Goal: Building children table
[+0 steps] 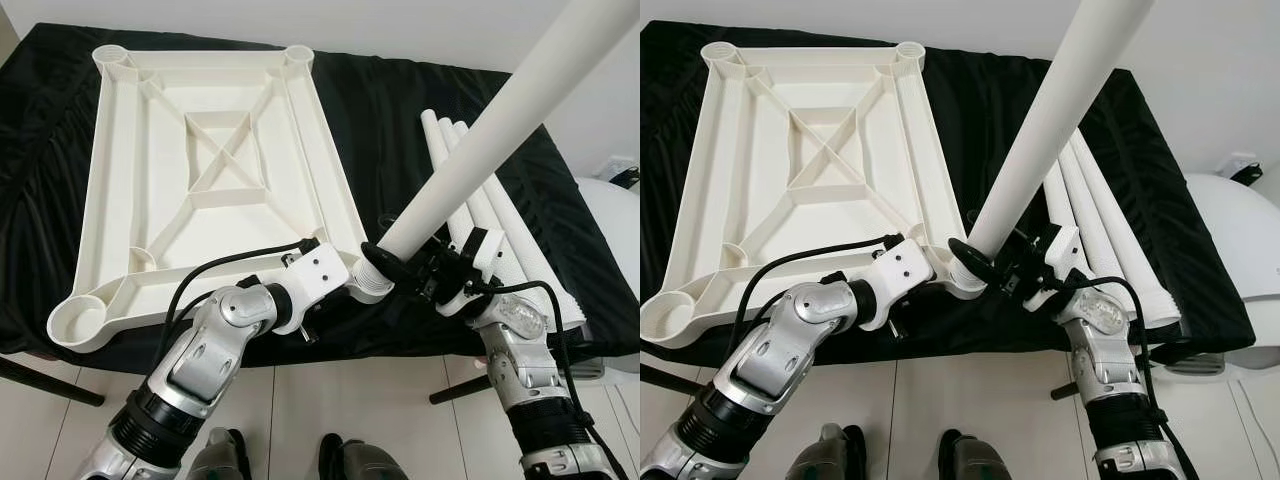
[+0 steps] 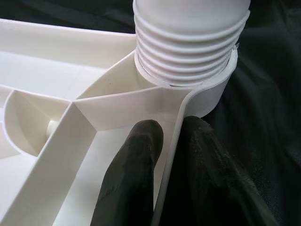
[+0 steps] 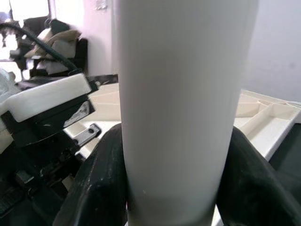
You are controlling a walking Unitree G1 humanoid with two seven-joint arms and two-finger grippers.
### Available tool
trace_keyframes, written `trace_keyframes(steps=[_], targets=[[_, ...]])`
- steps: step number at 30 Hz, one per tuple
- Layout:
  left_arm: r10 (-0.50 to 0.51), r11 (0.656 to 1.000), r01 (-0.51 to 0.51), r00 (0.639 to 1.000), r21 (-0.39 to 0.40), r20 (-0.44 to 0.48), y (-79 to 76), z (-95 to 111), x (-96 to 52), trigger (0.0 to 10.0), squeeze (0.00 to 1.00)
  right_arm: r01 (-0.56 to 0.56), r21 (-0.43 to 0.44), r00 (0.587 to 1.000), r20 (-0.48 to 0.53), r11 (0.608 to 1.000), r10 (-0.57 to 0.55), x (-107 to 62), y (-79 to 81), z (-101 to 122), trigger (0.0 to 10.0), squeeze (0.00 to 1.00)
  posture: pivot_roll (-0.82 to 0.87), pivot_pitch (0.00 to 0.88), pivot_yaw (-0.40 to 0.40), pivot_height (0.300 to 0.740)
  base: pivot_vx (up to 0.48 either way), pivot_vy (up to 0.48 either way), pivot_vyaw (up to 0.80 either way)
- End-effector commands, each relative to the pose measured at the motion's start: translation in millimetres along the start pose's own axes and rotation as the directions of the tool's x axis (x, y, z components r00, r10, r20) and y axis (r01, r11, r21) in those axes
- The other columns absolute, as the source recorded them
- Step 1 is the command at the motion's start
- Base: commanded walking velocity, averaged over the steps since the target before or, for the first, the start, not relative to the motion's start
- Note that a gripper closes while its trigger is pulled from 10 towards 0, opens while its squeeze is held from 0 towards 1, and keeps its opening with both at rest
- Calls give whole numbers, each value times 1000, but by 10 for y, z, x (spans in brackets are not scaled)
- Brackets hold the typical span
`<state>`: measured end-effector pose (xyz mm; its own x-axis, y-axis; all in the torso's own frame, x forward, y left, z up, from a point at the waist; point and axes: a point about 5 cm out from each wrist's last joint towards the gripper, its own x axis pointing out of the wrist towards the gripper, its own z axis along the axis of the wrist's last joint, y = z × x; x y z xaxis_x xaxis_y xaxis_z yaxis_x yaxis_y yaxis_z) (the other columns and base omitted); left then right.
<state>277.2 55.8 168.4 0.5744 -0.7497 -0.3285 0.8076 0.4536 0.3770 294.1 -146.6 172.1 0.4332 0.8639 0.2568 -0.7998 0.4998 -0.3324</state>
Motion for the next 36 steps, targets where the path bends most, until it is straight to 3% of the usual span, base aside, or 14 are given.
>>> trace_keyframes(steps=[1,9,19,36], targets=[[11,999,-16,996,50,93,3,215,-16,10000,0,17,179,955,-296,984,38,-299,214,-558,10000,12,-58,186,-75,740,0,0,0],[12,999,-17,996,46,92,-18,214,-24,10000,0,43,224,954,-298,974,26,-308,209,-593,10000,12,-54,187,-81,740,0,0,0],[13,999,-17,996,39,93,-28,213,-30,10000,0,141,369,963,-268,919,-40,-352,97,-580,10000,0,-59,198,-75,740,0,0,0],[18,999,-21,995,33,95,-27,220,-28,10000,0,136,355,956,-293,925,-29,-368,102,-588,10000,0,-59,204,-74,740,0,0,0]])
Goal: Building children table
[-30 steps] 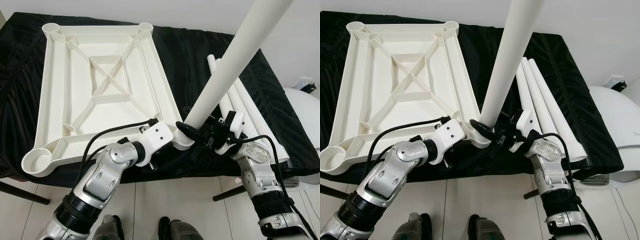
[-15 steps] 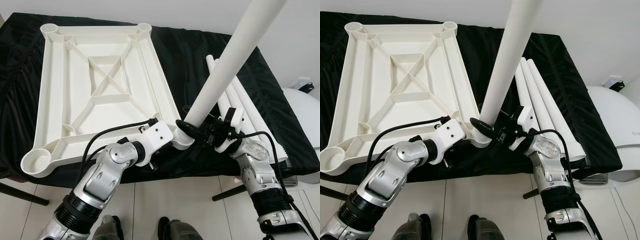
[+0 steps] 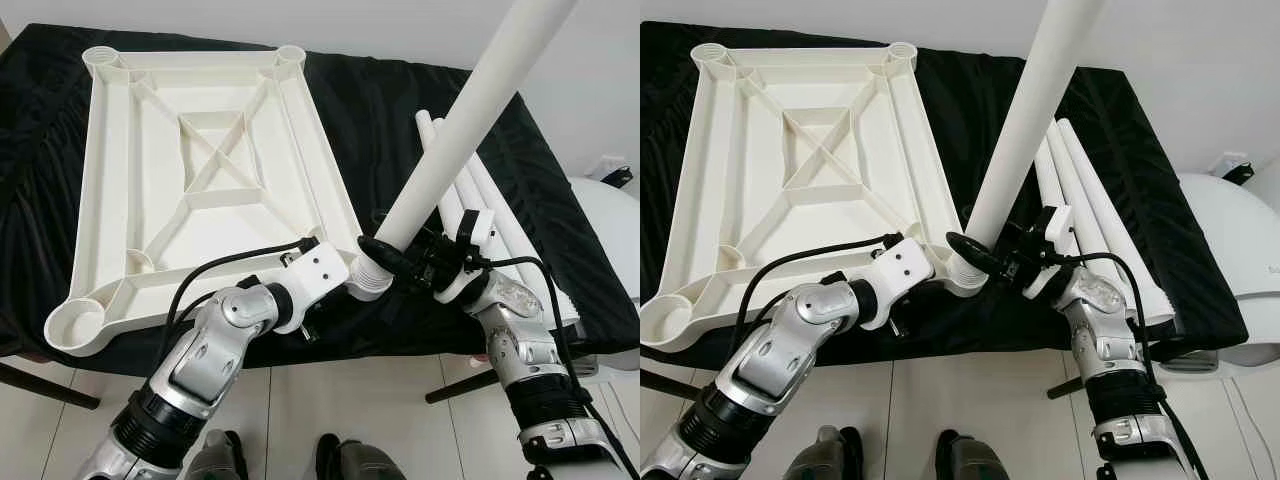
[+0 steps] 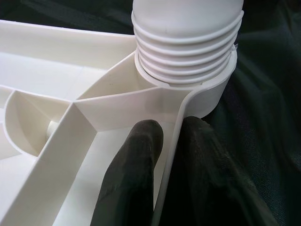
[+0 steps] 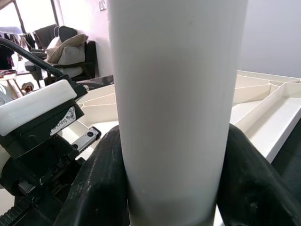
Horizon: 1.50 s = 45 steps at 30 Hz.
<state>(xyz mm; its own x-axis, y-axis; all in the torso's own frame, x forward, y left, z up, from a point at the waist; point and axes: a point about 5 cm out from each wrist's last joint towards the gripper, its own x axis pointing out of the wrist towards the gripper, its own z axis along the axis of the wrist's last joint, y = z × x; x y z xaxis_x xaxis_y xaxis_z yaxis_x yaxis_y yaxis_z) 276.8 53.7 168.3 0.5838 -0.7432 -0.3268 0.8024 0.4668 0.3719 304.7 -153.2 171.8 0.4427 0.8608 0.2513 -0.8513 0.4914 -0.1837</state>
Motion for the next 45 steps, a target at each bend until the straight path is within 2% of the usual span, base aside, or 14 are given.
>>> trace_keyframes(steps=[1,8,14,17,29,36,45], targets=[[8,999,-12,995,42,97,-13,210,-42,10000,0,129,204,958,-278,970,-69,-348,134,-577,10000,0,-58,204,-74,740,0,0,0],[20,999,-23,995,34,93,-8,204,-40,10000,0,137,195,958,-276,971,-80,-339,171,-577,10000,0,-59,205,-74,740,0,0,0],[46,999,-46,996,3,77,-21,177,-10,10000,0,214,152,948,-271,965,-168,-339,209,-566,10000,0,-65,203,-73,740,0,0,0],[51,999,-51,996,-3,74,-22,173,-5,10000,0,223,149,946,-270,963,-177,-341,216,-565,10000,0,-65,203,-73,740,0,0,0],[122,992,-121,991,-35,45,28,147,53,10000,0,347,90,915,-251,933,-316,-353,230,-521,10000,0,-74,191,-74,740,0,0,0],[139,990,-138,989,-44,42,38,155,70,10000,0,368,77,907,-248,927,-339,-336,257,-517,10000,0,-76,192,-72,740,0,0,0],[183,983,-182,983,-39,23,82,148,86,10000,0,437,36,878,-235,899,-418,-266,305,-507,10000,0,-74,199,-70,740,0,0,0]])
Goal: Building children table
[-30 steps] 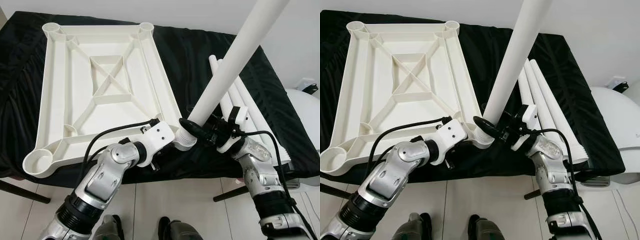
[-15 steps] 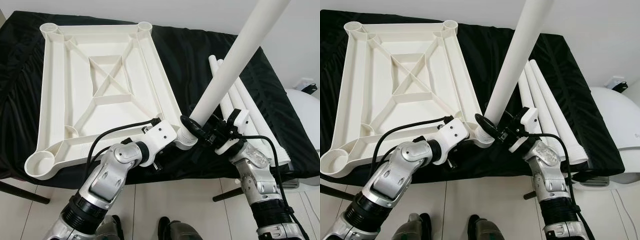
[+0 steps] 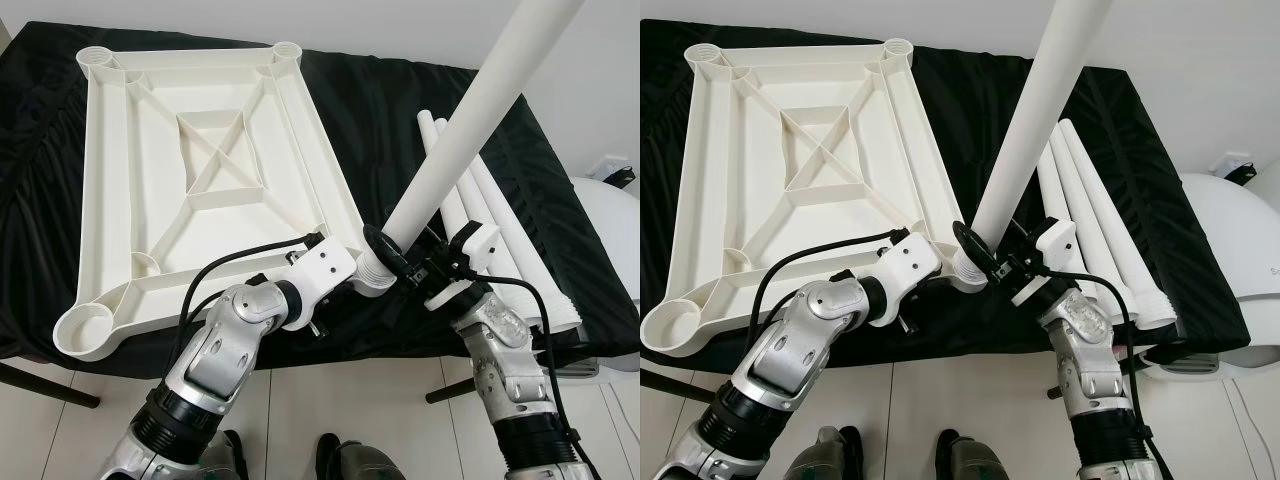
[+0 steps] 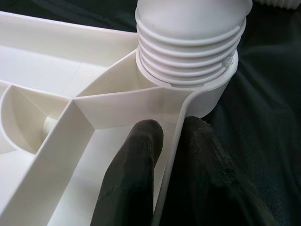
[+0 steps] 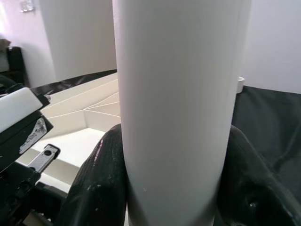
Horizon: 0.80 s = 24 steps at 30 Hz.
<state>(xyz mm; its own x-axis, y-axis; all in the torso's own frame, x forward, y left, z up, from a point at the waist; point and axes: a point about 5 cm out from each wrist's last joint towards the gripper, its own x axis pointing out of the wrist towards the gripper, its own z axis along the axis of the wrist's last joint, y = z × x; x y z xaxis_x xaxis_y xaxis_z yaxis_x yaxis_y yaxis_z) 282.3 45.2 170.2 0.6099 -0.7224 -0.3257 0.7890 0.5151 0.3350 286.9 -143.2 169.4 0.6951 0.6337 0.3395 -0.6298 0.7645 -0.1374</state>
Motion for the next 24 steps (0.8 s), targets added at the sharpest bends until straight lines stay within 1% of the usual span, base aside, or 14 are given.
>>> trace_keyframes(steps=[1,6,7,13,21,22,24], targets=[[158,987,-158,987,11,41,73,100,2,10000,0,117,79,956,-280,990,-90,-300,41,-505,10000,0,-75,200,-69,740,0,0,0],[176,984,-176,984,14,34,85,100,16,10000,0,147,62,953,-276,987,-124,-281,57,-494,10000,0,-76,201,-66,740,0,0,0],[192,981,-192,981,13,29,89,104,35,10000,0,177,43,950,-269,983,-159,-261,65,-479,10000,0,-76,202,-65,740,0,0,0],[204,979,-204,979,10,28,91,115,50,10000,0,197,30,947,-264,980,-182,-240,84,-470,10000,0,-76,202,-63,740,0,0,0],[232,973,-232,973,10,21,115,122,70,10000,0,258,-5,933,-257,966,-251,-187,176,-480,10000,0,-73,204,-63,740,0,0,0],[239,971,-239,971,12,19,125,124,75,10000,0,294,-19,924,-252,956,-289,-163,198,-484,10000,0,-70,203,-62,740,0,0,0],[239,971,-239,971,12,19,125,124,75,10000,0,294,-19,924,-252,956,-289,-163,198,-484,10000,0,-70,203,-62,740,0,0,0]])
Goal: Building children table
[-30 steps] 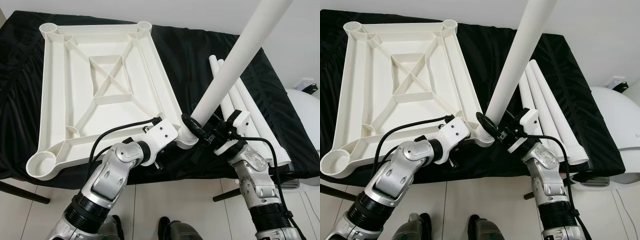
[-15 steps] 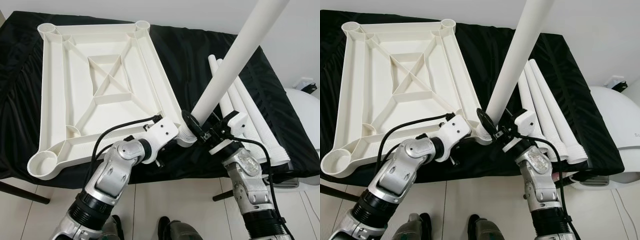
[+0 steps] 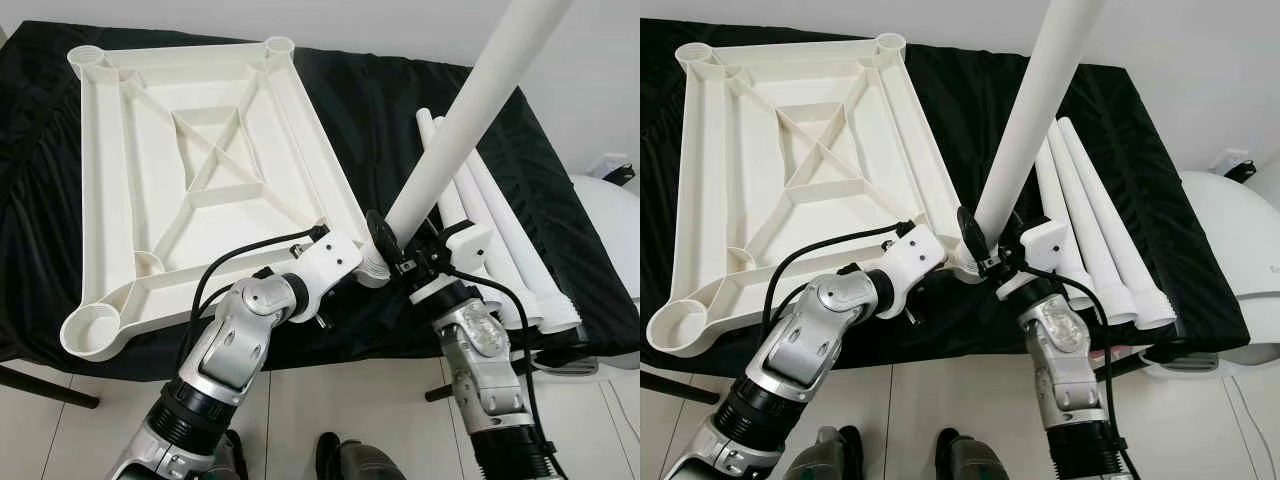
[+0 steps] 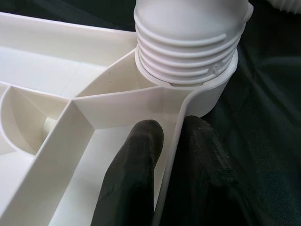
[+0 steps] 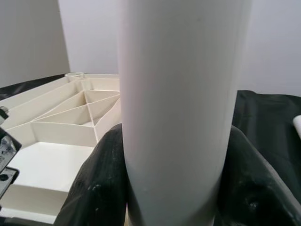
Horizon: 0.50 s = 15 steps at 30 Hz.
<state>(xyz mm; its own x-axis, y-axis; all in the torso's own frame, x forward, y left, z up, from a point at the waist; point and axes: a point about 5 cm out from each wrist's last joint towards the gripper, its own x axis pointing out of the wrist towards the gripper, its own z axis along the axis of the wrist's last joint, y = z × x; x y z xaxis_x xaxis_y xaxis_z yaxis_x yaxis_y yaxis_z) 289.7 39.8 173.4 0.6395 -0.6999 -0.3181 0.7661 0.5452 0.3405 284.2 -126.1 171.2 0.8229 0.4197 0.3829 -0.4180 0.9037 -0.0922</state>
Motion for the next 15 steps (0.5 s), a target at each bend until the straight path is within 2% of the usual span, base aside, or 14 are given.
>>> trace_keyframes(steps=[1,12,15], targets=[[207,978,-208,978,19,27,92,88,10,10000,0,88,10,960,-266,996,-83,-264,21,-484,10000,0,-68,203,-61,740,0,0,0],[210,977,-210,977,17,29,90,101,18,10000,0,179,0,949,-263,984,-172,-251,89,-490,10000,4,-67,199,-58,740,0,0,0],[209,978,-210,977,17,31,87,106,23,10000,0,249,-6,934,-264,969,-241,-235,131,-494,10000,4,-63,195,-60,740,0,0,0]])
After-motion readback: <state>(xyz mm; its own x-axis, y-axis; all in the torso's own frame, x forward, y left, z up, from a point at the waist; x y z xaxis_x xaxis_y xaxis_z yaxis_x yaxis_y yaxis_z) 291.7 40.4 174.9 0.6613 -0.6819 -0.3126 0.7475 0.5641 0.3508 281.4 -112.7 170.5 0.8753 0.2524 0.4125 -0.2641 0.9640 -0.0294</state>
